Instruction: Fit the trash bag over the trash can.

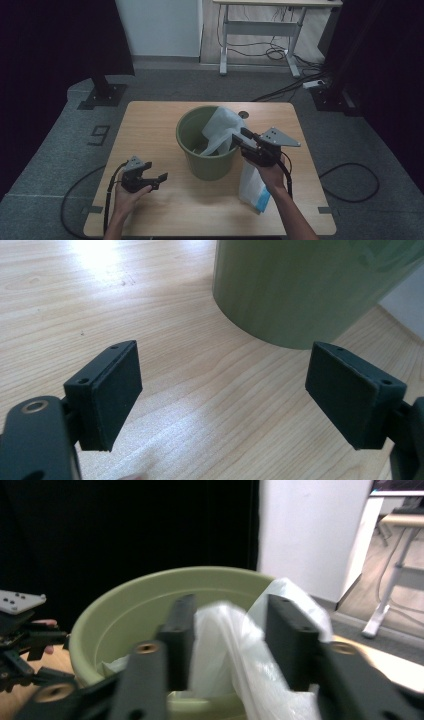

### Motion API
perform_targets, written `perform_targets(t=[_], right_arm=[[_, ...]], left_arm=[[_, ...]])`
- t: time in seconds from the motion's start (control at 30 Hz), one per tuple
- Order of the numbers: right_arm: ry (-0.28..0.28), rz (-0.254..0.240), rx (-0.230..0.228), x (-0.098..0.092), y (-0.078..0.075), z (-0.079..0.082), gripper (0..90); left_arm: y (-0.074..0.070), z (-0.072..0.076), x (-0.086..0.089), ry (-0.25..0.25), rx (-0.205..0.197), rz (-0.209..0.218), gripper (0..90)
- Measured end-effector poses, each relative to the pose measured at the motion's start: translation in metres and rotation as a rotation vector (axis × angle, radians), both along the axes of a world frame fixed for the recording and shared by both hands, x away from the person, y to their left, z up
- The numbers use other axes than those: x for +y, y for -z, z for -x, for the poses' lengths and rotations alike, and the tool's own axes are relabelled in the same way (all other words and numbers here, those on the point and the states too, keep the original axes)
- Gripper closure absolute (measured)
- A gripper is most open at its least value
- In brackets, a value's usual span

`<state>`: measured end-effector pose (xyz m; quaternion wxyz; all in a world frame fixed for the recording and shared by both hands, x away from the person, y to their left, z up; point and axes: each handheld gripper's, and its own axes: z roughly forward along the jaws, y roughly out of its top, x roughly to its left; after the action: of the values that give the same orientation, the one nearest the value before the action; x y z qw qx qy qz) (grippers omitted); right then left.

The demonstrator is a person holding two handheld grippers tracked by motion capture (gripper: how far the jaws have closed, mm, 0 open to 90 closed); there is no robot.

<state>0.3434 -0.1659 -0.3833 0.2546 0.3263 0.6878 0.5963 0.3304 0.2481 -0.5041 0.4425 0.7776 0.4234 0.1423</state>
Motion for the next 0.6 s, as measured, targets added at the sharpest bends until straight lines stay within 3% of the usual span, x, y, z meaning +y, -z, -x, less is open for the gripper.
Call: perform_targets(t=[0.03,0.1,0.23,0.47,0.6], right_arm=[[0.031,0.007,-0.026,-0.002,-0.003,0.007,41.2],[0.06,0.016,-0.04,-0.006,-0.003,0.013,35.8],[0.069,0.016,-0.033,-0.013,0.001,0.02,33.5],[0.117,0.023,-0.013,-0.032,0.023,0.034,29.3],[0.133,-0.001,0.037,-0.043,0.044,0.039,26.9]], left_arm=[[0.0,0.0,-0.001,0.001,0.0,-0.002,14.9],[0.0,0.001,-0.001,0.003,-0.001,-0.003,14.9],[-0.001,0.001,-0.001,0.002,-0.002,0.004,14.9],[-0.002,0.002,-0.002,-0.001,-0.009,-0.003,14.9],[-0.003,0.004,-0.003,-0.004,-0.015,-0.001,14.9]])
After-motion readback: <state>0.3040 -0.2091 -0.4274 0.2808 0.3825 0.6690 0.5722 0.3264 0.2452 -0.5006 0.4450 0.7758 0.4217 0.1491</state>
